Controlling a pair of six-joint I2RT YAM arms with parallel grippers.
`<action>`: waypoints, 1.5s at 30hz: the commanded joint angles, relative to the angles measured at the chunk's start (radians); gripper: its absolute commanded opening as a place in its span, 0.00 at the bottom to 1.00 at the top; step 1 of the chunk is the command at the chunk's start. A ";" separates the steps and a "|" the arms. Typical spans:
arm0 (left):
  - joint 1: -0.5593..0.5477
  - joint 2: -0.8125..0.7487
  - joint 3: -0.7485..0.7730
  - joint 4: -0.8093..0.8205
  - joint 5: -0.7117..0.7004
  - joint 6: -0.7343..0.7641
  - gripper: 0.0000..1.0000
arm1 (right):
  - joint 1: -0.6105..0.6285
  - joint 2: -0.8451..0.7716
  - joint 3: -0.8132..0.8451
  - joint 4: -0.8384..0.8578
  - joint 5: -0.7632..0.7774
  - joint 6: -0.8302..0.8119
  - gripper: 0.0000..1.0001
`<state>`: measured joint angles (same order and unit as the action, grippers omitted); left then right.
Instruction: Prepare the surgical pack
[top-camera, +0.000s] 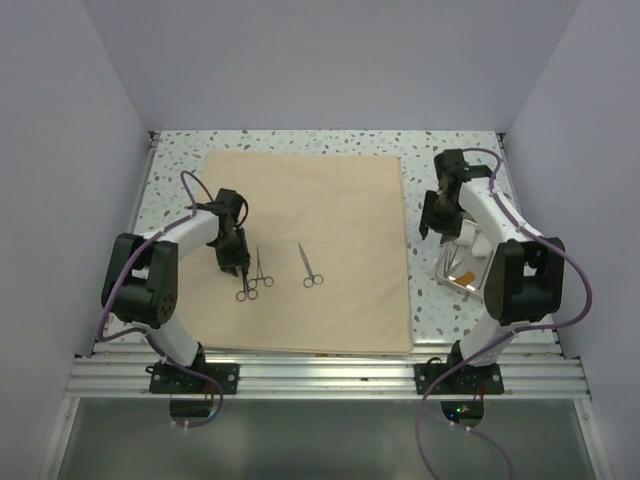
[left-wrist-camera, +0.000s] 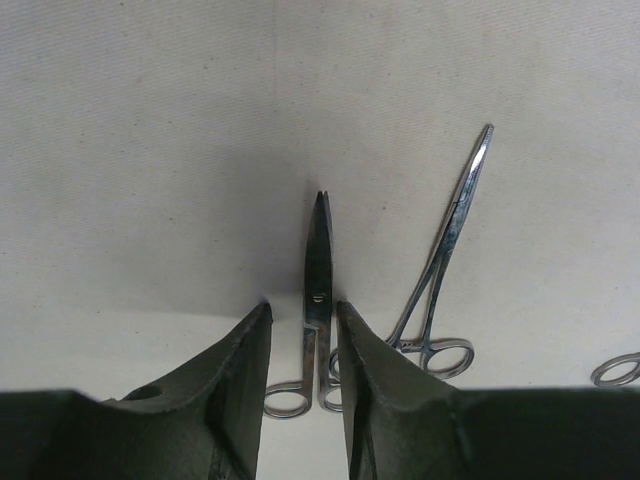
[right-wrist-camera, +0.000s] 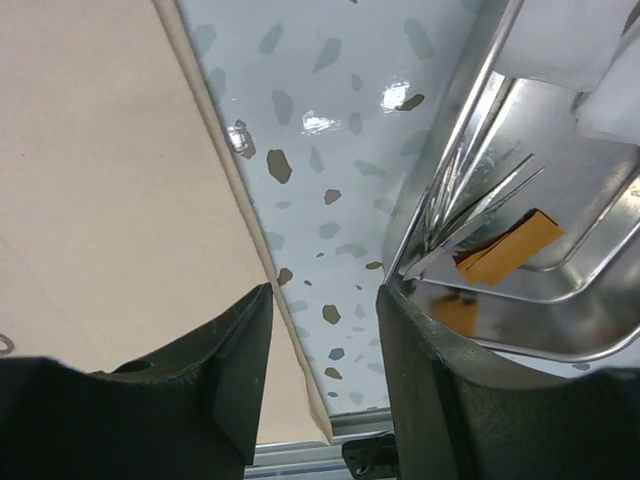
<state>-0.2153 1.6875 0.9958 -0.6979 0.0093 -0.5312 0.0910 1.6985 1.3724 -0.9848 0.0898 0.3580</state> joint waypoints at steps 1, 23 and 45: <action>0.001 0.058 0.010 0.067 -0.006 -0.015 0.34 | 0.036 -0.008 0.054 -0.020 -0.015 0.002 0.50; 0.001 -0.133 0.139 -0.103 0.127 0.010 0.00 | 0.308 0.079 -0.001 0.475 -0.766 0.203 0.64; -0.055 -0.203 0.159 -0.064 0.368 -0.135 0.00 | 0.616 0.334 0.096 0.845 -0.909 0.463 0.51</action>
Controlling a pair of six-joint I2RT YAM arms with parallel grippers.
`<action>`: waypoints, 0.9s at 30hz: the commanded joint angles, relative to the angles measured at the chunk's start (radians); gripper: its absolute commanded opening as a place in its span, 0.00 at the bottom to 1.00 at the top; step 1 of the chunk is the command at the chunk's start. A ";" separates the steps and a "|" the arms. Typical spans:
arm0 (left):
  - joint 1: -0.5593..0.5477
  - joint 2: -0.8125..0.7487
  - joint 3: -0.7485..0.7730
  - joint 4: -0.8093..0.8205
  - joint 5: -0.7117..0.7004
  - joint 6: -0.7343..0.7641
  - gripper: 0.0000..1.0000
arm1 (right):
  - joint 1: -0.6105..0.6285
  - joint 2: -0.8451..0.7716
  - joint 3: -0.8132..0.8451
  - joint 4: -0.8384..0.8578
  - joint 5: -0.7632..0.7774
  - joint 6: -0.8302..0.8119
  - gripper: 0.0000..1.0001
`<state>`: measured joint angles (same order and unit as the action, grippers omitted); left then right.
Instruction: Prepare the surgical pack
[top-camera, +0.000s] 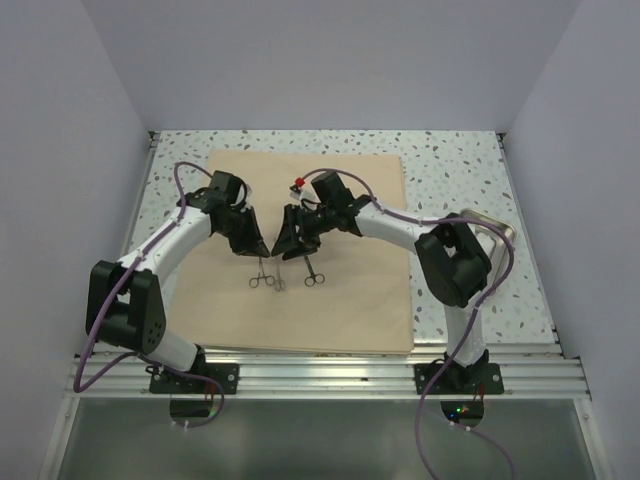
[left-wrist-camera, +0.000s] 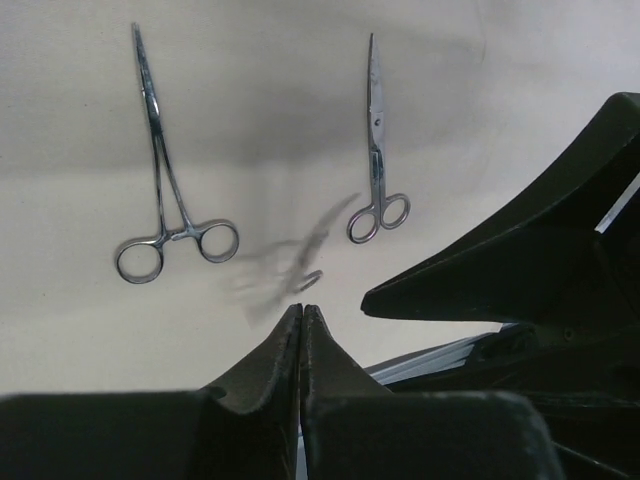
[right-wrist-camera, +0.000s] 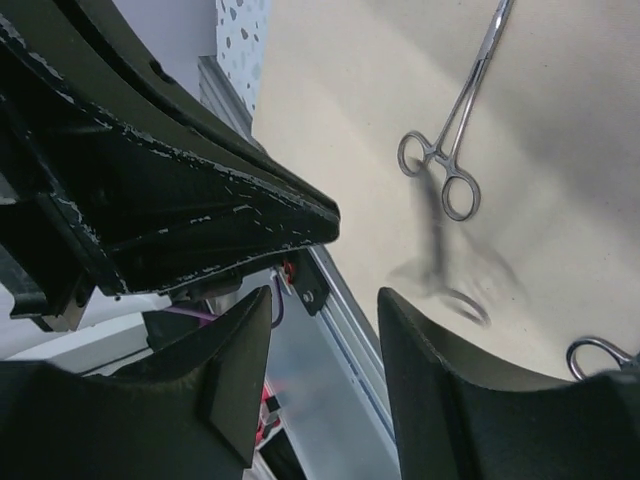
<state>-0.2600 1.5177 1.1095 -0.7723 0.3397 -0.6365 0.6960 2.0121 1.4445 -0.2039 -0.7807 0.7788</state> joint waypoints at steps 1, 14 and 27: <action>-0.012 -0.034 0.050 0.011 0.039 -0.031 0.00 | 0.017 0.027 0.027 0.069 -0.040 0.048 0.50; -0.051 0.004 0.019 0.024 -0.030 0.015 0.43 | -0.056 -0.050 0.103 -0.488 0.420 -0.199 0.50; -0.209 0.176 0.145 -0.068 -0.441 0.049 0.51 | -0.291 -0.332 0.013 -0.667 0.643 -0.306 0.63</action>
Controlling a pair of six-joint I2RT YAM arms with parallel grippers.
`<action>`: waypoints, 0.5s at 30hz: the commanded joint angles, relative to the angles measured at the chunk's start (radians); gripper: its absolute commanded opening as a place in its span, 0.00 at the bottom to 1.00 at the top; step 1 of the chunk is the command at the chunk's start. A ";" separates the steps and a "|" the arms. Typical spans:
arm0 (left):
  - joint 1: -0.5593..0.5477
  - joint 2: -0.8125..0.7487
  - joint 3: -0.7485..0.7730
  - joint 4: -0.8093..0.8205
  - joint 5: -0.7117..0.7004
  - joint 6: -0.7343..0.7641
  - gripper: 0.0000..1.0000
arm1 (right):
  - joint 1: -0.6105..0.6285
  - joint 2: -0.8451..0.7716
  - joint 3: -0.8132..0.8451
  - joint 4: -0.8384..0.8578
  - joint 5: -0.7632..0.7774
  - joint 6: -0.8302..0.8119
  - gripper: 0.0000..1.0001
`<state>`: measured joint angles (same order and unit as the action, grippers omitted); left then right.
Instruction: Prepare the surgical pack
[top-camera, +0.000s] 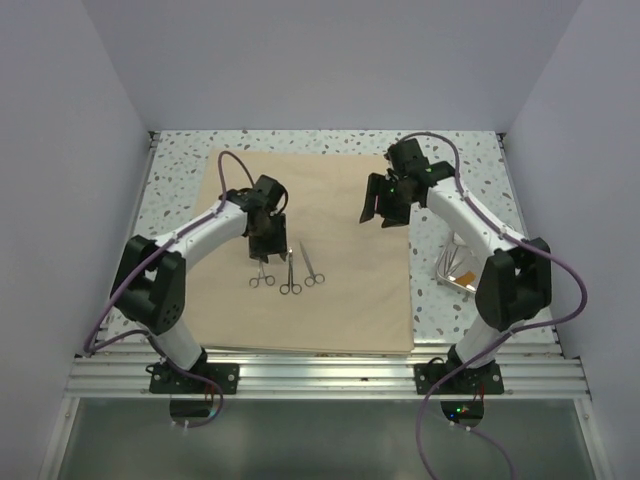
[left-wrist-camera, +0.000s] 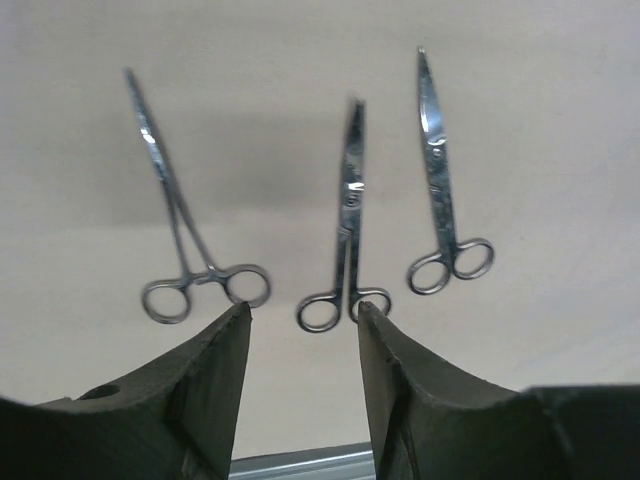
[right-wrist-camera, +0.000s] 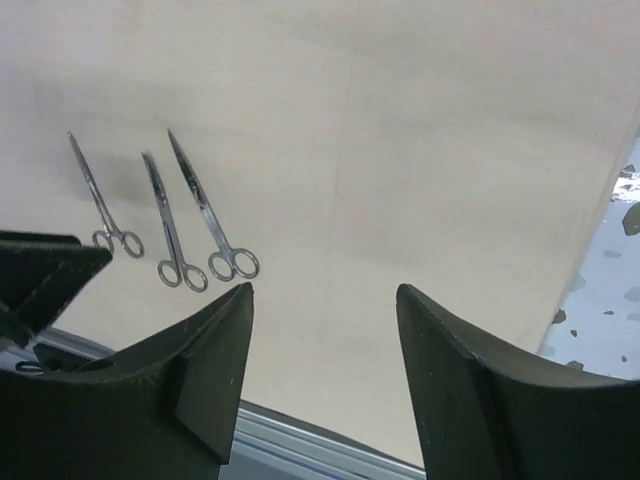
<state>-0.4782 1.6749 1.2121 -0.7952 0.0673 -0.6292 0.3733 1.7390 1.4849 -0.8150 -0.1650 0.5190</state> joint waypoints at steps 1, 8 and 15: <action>0.009 0.029 0.047 -0.056 -0.184 0.052 0.50 | 0.030 -0.077 -0.053 -0.043 0.022 -0.040 0.63; 0.029 0.081 0.043 -0.035 -0.210 0.100 0.41 | 0.030 -0.095 -0.091 -0.035 0.005 -0.045 0.63; 0.072 0.118 0.047 -0.027 -0.205 0.120 0.37 | 0.030 -0.085 -0.103 -0.026 -0.016 -0.048 0.63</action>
<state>-0.4252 1.7794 1.2251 -0.8238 -0.1135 -0.5385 0.4065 1.6581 1.3853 -0.8413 -0.1680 0.4881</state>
